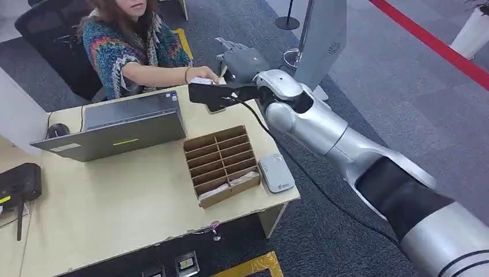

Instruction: Pass the card to the sensor for recognition and then transmit it.

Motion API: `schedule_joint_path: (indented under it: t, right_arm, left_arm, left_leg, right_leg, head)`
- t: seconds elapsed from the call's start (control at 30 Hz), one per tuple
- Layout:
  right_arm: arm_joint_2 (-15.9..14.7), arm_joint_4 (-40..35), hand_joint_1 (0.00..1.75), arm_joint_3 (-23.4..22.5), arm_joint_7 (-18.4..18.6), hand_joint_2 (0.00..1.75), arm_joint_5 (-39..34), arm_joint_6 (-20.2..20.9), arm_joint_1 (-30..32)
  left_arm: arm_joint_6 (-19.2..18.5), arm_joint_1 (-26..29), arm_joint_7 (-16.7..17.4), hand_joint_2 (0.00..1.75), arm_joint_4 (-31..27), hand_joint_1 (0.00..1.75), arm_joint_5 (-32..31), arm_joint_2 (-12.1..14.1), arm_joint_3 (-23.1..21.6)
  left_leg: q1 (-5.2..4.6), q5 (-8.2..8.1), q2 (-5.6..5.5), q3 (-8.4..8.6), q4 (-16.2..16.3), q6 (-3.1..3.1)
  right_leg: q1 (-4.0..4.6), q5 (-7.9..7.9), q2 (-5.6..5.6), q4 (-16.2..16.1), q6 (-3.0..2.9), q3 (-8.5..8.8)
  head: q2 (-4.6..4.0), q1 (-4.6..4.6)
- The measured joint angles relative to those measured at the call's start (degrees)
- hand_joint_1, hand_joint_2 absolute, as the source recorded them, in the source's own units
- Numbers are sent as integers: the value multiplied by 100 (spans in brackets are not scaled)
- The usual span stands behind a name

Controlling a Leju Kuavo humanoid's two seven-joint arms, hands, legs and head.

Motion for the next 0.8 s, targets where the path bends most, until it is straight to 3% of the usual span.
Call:
schedule_joint_path:
  t: [0.27,0.5,0.53,0.57,0.6,0.63,0.8]
  right_arm:
    - [646,1292,175,317,-238,175,-105,-362,-535]
    - [961,2160,175,496,-367,175,-236,-584,-660]
    - [987,2243,154,516,-372,175,-243,-599,-660]
    - [1007,2313,44,540,-374,175,-249,-617,-660]
    - [1022,2376,14,564,-374,175,-256,-625,-660]
    - [1038,2424,0,577,-374,175,-273,-630,-660]
    - [1088,2713,0,616,-374,175,-280,-741,-660]
  left_arm:
    - [20,0,0,0,0,0,63,0,-100]
    - [26,0,2,0,0,0,98,0,-120]
    - [26,1,2,0,0,0,98,0,-120]
    - [26,1,13,0,0,0,103,2,-120]
    - [26,2,15,0,0,0,116,2,-120]
    - [26,4,17,0,0,0,125,2,-120]
    - [26,8,31,0,0,0,142,7,-120]
  left_leg:
    - [0,2,-1,1,0,-2]
    - [1,2,-1,2,0,-3]
    - [0,2,-1,2,0,-3]
    - [1,2,-1,2,1,-2]
    - [0,2,-1,2,1,-3]
    - [0,2,-1,2,1,-3]
    - [0,2,-1,3,1,-3]
  right_leg:
    - [0,0,0,-1,0,0]
    - [0,0,-1,-1,0,0]
    - [0,0,-1,-1,0,0]
    - [0,0,-2,-1,0,0]
    - [0,0,-2,-1,0,0]
    - [0,0,-1,-1,0,-1]
    - [0,0,0,-2,0,-1]
  head:
    - [0,0]
    - [0,2]
    - [0,2]
    - [0,2]
    - [0,0]
    - [0,2]
    - [0,0]
